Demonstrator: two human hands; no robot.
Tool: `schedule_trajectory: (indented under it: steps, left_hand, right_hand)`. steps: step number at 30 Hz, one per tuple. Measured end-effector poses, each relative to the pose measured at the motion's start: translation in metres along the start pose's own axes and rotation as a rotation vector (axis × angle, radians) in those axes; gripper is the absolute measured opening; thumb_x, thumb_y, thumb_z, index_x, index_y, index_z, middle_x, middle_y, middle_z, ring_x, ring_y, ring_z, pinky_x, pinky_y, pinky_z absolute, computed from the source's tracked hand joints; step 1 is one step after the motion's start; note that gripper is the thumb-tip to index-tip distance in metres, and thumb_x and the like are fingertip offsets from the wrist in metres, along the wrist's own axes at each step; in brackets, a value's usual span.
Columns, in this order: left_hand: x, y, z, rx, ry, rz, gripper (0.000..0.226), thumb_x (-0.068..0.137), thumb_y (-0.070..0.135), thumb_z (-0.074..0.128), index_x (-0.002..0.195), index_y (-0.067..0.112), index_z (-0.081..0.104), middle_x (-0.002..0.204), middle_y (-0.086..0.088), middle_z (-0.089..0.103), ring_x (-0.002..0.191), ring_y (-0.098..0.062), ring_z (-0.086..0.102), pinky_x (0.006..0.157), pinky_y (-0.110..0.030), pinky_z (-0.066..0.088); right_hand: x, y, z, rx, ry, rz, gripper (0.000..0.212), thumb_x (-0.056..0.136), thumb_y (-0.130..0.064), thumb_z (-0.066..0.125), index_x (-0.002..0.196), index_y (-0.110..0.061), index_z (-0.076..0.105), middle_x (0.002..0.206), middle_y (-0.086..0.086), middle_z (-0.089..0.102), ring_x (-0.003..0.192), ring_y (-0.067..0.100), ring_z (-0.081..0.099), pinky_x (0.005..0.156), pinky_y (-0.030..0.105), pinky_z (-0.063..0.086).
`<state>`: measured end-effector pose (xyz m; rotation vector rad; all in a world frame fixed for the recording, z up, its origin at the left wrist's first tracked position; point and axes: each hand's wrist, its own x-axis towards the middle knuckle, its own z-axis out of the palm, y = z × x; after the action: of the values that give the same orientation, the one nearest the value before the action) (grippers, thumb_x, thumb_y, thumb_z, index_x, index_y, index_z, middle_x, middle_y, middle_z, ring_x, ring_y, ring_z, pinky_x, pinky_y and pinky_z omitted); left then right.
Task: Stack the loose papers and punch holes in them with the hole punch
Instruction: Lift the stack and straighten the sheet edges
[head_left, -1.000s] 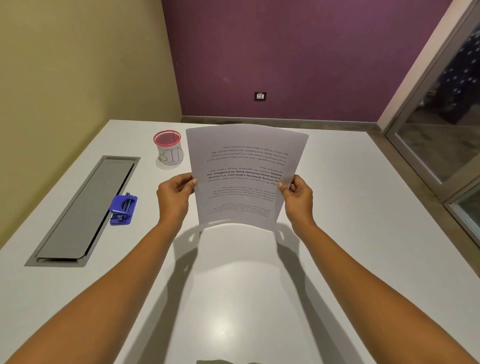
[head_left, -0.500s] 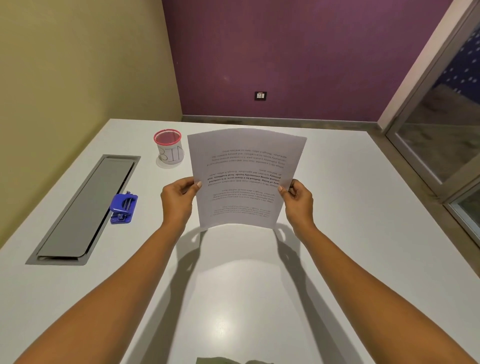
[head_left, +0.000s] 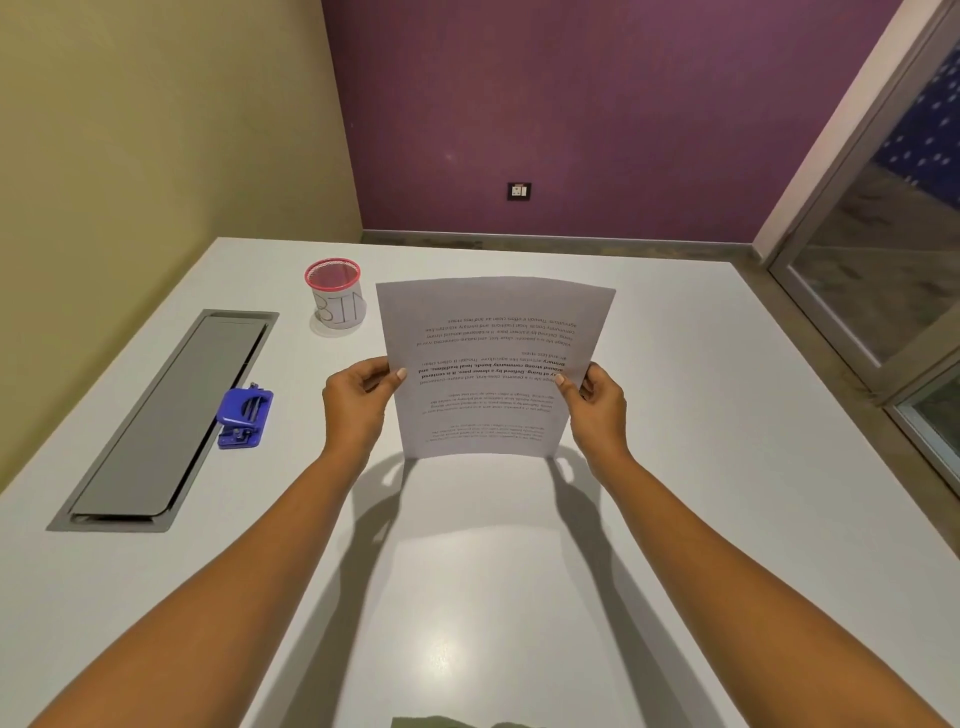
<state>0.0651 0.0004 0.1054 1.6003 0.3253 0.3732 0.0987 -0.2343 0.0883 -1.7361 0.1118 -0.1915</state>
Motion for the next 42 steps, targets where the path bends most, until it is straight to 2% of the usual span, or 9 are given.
schedule_trajectory:
  steps: [3,8,17,19,22,28,31,35,42]
  left_hand:
    - [0.000,0.003,0.001,-0.004,0.014,0.008,0.020,0.082,0.003,0.064,0.098,0.014,0.067,0.097,-0.005,0.069,0.083,-0.016,0.065,0.080,-0.020,0.050]
    - [0.000,0.006,0.001,-0.012,0.031,0.033,0.019,0.082,0.004,0.064,0.097,0.016,0.067,0.095,-0.002,0.069,0.081,-0.009,0.066,0.075,-0.013,0.052]
    - [-0.003,-0.004,0.004,0.067,-0.015,-0.041,0.023,0.082,0.004,0.064,0.105,0.007,0.067,0.098,-0.004,0.068,0.084,-0.018,0.065,0.080,-0.023,0.049]
    - [-0.003,-0.003,0.005,0.056,-0.005,-0.042,0.022,0.083,0.004,0.063,0.104,0.009,0.067,0.095,-0.004,0.069,0.081,-0.018,0.066,0.073,-0.020,0.054]
    - [-0.003,-0.003,0.006,0.028,0.021,-0.063,0.020,0.084,0.005,0.062,0.104,0.006,0.067,0.095,-0.006,0.069,0.079,-0.020,0.066,0.064,-0.017,0.056]
    - [-0.005,-0.001,0.007,-0.155,0.085,-0.119,0.021,0.086,-0.001,0.057,0.103,0.007,0.066,0.088,-0.001,0.067,0.074,-0.015,0.065,0.062,-0.016,0.057]
    - [-0.011,-0.005,0.008,-0.192,0.113,-0.149,0.011,0.084,0.002,0.061,0.091,0.008,0.067,0.070,0.007,0.069,0.058,-0.002,0.063,0.056,-0.013,0.053]
    - [-0.014,-0.011,0.008,-0.276,0.163,-0.231,0.022,0.084,0.006,0.063,0.063,0.010,0.058,0.046,0.011,0.053,0.044,-0.002,0.046,0.055,-0.014,0.051]
    - [-0.020,-0.011,0.002,-0.399,0.073,-0.256,0.021,0.086,0.003,0.059,0.066,0.009,0.055,0.045,0.011,0.058,0.042,0.000,0.052,0.054,-0.014,0.053]
  right_hand:
    - [0.001,-0.003,0.001,0.006,0.008,-0.003,0.005,0.091,-0.014,0.055,0.092,-0.018,0.059,0.089,0.000,0.065,0.082,0.016,0.060,0.071,0.021,0.049]
    - [0.003,-0.007,0.003,0.026,0.032,-0.022,0.005,0.091,-0.014,0.055,0.092,-0.018,0.058,0.088,-0.001,0.064,0.082,0.016,0.059,0.069,0.017,0.048]
    - [-0.002,0.005,-0.001,-0.106,0.051,0.034,0.031,0.089,-0.020,0.059,0.117,-0.010,0.052,0.106,-0.003,0.058,0.096,0.012,0.054,0.082,0.022,0.044]
    - [-0.005,0.011,-0.002,-0.124,0.097,0.081,0.032,0.088,-0.018,0.060,0.116,-0.007,0.050,0.102,-0.001,0.056,0.094,0.013,0.052,0.075,0.017,0.041]
    - [-0.011,0.025,-0.003,-0.135,0.115,0.244,0.030,0.089,-0.019,0.059,0.112,-0.003,0.050,0.084,-0.002,0.054,0.085,0.019,0.052,0.073,0.030,0.046]
    - [-0.028,0.045,0.002,-0.248,-0.238,0.543,0.026,0.091,-0.035,0.054,0.095,-0.009,0.059,0.104,0.012,0.063,0.093,0.024,0.059,0.078,0.033,0.047]
    - [-0.030,0.044,0.009,-0.125,-0.328,0.578,0.040,0.091,-0.038,0.052,0.109,-0.003,0.059,0.105,0.014,0.063,0.099,0.028,0.059,0.091,0.039,0.047]
    - [-0.026,0.037,0.014,0.193,-0.207,0.662,0.028,0.091,-0.030,0.055,0.106,-0.007,0.056,0.083,0.004,0.060,0.069,0.015,0.052,0.063,0.022,0.047]
    - [-0.018,0.026,0.013,0.480,-0.076,0.567,0.012,0.095,-0.007,0.047,0.086,-0.012,0.054,0.087,0.003,0.061,0.079,0.015,0.058,0.074,0.028,0.050]
